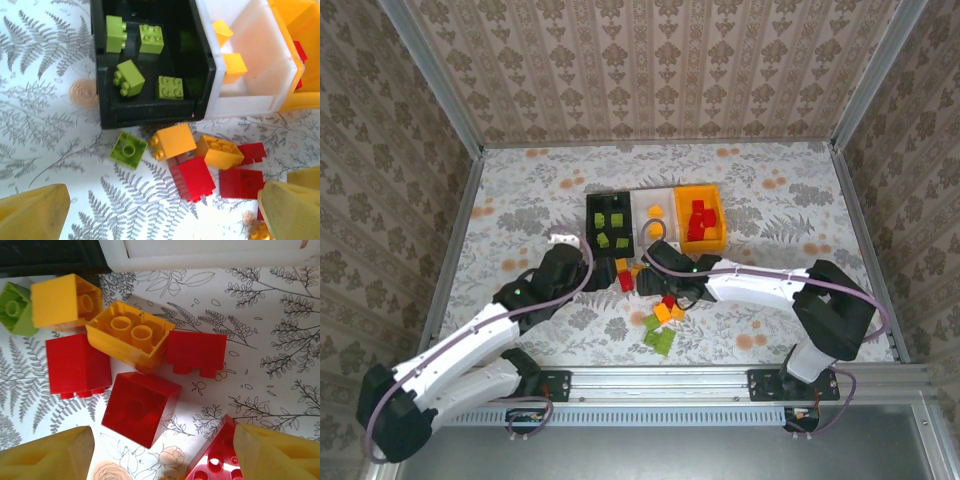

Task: Sort the legos into containers by color

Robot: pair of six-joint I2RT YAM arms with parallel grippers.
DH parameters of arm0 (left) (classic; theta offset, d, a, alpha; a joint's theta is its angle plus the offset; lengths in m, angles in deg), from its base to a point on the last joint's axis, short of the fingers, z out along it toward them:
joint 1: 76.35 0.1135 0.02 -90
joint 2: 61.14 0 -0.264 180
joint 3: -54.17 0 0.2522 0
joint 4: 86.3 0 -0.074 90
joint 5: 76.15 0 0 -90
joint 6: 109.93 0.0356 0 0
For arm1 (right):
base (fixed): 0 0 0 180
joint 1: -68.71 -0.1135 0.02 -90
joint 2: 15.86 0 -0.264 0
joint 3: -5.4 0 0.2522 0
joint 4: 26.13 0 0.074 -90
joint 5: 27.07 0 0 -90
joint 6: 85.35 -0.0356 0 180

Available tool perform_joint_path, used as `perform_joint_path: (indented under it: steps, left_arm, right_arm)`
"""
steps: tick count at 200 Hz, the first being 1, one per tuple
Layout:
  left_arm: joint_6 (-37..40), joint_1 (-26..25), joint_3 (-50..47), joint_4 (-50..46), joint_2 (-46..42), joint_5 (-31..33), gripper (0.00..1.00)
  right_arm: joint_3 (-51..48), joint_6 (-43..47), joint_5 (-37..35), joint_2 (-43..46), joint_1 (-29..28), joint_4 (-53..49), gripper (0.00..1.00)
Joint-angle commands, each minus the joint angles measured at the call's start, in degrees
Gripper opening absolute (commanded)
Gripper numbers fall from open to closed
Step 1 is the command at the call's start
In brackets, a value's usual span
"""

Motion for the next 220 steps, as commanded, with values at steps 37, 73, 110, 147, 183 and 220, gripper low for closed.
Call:
perform_joint_path:
  steps: [37, 73, 110, 147, 183, 220]
  left_arm:
    - [-4.87, 0.0, -4.99, -3.14, -7.48, 1.68, 1.0]
    - [-5.06, 0.07, -5.86, -3.33, -7.86, 1.51, 1.0]
    - [-4.65, 0.21, -5.86, -3.54, -7.86, 1.82, 1.0]
    - [-4.54, 0.46, -5.94, -3.36, -7.77, 1.68, 1.0]
    - [-4.34, 0.65, -5.94, -3.73, -7.77, 1.69, 1.0]
    - [-4.35, 0.84, -5.86, -3.57, -7.68, 1.46, 1.0]
  right_arm:
    - [5.17, -1.48, -2.11, -5.6, -0.26, 0.41, 0.68]
    - [6.74, -1.19, -1.88, -7.41, -0.23, -1.29, 0.57]
    - [7.71, -0.85, -1.82, -8.59, -0.29, -3.74, 0.47]
    - [7.75, -0.41, -2.21, -8.45, -0.13, -4.35, 0.51]
    - [8.59, 0.4, -1.36, -9.46, -0.18, -4.86, 0.59]
    - [8.76, 0.81, -0.89, -9.99, 0.05, -4.57, 0.45]
